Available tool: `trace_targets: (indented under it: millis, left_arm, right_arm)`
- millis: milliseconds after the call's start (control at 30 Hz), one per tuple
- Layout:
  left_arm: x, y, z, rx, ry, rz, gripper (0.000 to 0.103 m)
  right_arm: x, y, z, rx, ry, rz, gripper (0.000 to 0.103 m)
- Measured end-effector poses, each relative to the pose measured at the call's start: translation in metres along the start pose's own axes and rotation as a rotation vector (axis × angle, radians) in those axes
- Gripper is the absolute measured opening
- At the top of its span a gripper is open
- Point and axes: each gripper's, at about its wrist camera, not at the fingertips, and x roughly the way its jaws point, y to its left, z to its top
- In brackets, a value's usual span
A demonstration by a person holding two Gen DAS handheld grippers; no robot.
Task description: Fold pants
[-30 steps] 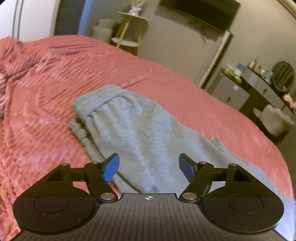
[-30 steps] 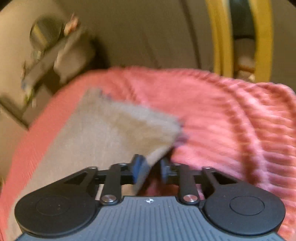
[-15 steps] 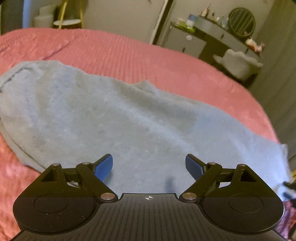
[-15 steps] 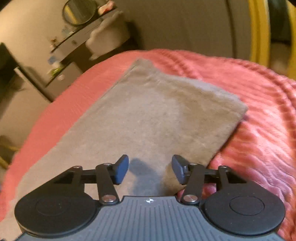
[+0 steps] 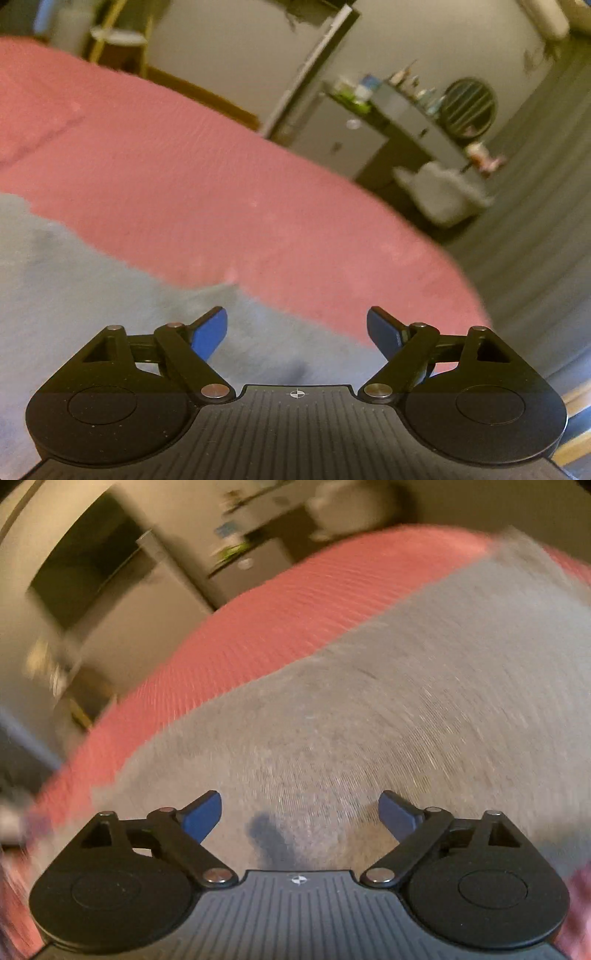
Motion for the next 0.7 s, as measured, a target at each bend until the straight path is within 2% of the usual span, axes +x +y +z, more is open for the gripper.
trace_targets:
  millis: [67, 100, 133, 200, 267, 333, 433, 500, 567, 633, 667, 700]
  left_arm:
    - [0.025, 0.007, 0.012, -0.035, 0.081, -0.052, 0.083]
    - [0.038, 0.011, 0.015, -0.045, 0.116, -0.049, 0.078]
    - [0.049, 0.016, 0.018, -0.054, 0.142, -0.018, 0.066]
    - [0.066, 0.023, 0.019, -0.044, 0.187, 0.004, 0.064]
    - [0.078, 0.027, 0.012, -0.049, 0.256, 0.061, 0.064]
    - [0.078, 0.030, 0.001, -0.029, 0.283, 0.103, 0.064]
    - [0.079, 0.027, -0.003, 0.014, 0.261, 0.111, 0.066]
    - [0.097, 0.024, 0.002, 0.053, 0.269, 0.162, 0.053]
    - [0.112, 0.020, 0.006, 0.064, 0.263, 0.202, 0.024]
    - [0.112, 0.025, 0.015, 0.092, 0.233, 0.217, 0.006]
    - [0.109, 0.024, 0.019, 0.099, 0.176, 0.209, 0.002]
    - [0.103, 0.022, 0.023, 0.123, 0.080, 0.225, 0.002]
  right_arm:
    - [0.004, 0.002, -0.002, -0.076, -0.008, -0.003, 0.098]
    - [0.006, 0.004, -0.003, -0.095, -0.011, -0.002, 0.100]
    - [0.008, 0.006, -0.003, -0.113, -0.016, -0.010, 0.100]
    - [0.011, 0.010, -0.005, -0.153, -0.024, -0.029, 0.100]
    - [0.015, 0.007, -0.009, -0.196, -0.031, -0.042, 0.101]
    - [0.020, 0.008, -0.012, -0.229, -0.035, -0.055, 0.101]
    - [0.017, 0.006, -0.015, -0.239, -0.049, -0.054, 0.101]
    - [0.018, 0.004, -0.016, -0.239, -0.058, -0.054, 0.101]
    - [0.021, 0.005, -0.017, -0.253, -0.061, -0.059, 0.101]
    - [0.022, 0.005, -0.017, -0.257, -0.063, -0.059, 0.101]
    - [0.022, 0.004, -0.017, -0.255, -0.063, -0.056, 0.101]
    - [0.023, 0.004, -0.016, -0.252, -0.064, -0.054, 0.101]
